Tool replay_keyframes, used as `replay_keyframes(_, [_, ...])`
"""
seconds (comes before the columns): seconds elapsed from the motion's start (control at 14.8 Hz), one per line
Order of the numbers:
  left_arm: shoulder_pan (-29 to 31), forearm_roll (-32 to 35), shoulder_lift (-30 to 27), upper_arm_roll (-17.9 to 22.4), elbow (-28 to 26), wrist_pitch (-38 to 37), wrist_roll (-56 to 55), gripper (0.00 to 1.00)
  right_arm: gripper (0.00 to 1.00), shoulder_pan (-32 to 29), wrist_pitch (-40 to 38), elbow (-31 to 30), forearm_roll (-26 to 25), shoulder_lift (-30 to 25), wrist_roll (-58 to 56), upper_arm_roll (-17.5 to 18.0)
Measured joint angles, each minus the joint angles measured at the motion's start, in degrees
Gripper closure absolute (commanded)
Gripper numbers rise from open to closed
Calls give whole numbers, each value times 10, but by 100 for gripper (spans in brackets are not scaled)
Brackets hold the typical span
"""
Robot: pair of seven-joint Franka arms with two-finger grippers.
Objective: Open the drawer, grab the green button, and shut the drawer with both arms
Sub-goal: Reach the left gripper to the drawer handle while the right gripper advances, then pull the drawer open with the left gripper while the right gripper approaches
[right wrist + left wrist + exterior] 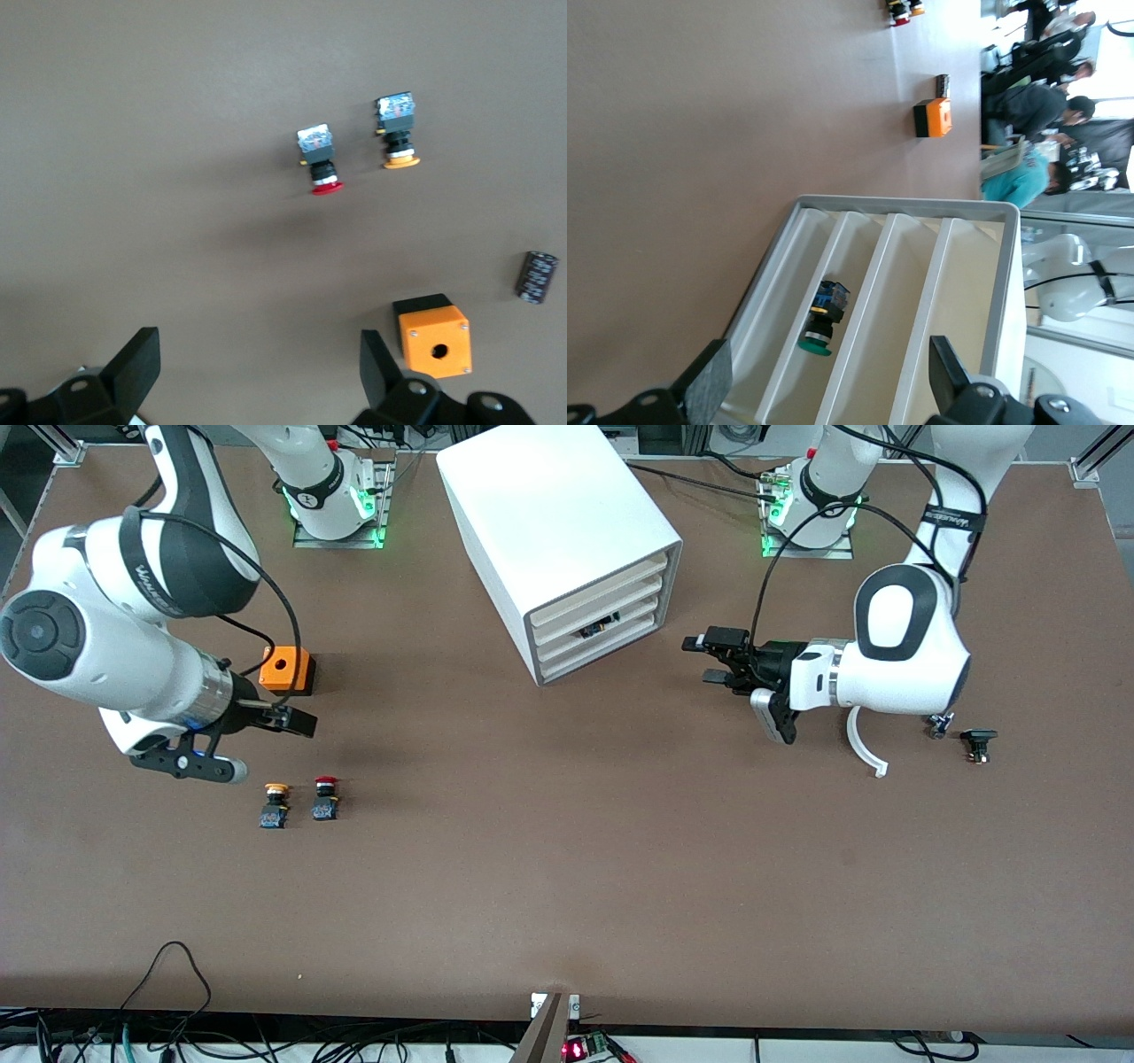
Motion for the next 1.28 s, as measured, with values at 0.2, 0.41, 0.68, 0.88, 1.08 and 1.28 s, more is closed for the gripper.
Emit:
replay_keyframes(0.2, [0, -28, 2, -4, -41, 4, 31, 27, 0, 26, 1, 38, 0, 35, 63, 1])
replay_keyframes(0.41, [0, -82, 16, -5, -86, 5, 97, 43, 0, 50, 1, 79, 0, 67, 124, 1])
replay_keyframes(0.68, [-1, -114, 64, -11, -106, 6, 158, 43, 0, 67, 9, 114, 1, 98, 187, 1])
replay_keyframes(0.88, [-1, -148, 91, -17, -117, 6, 195, 43, 0, 79, 47, 126, 32, 113, 224, 1])
replay_keyframes(1.08, [-1, -176, 110, -33, -134, 16, 231, 43, 0, 88, 73, 134, 43, 122, 238, 1])
replay_keyframes(1.28, [-1, -188, 123, -41, -143, 27, 254, 43, 0, 100, 99, 138, 44, 126, 270, 2])
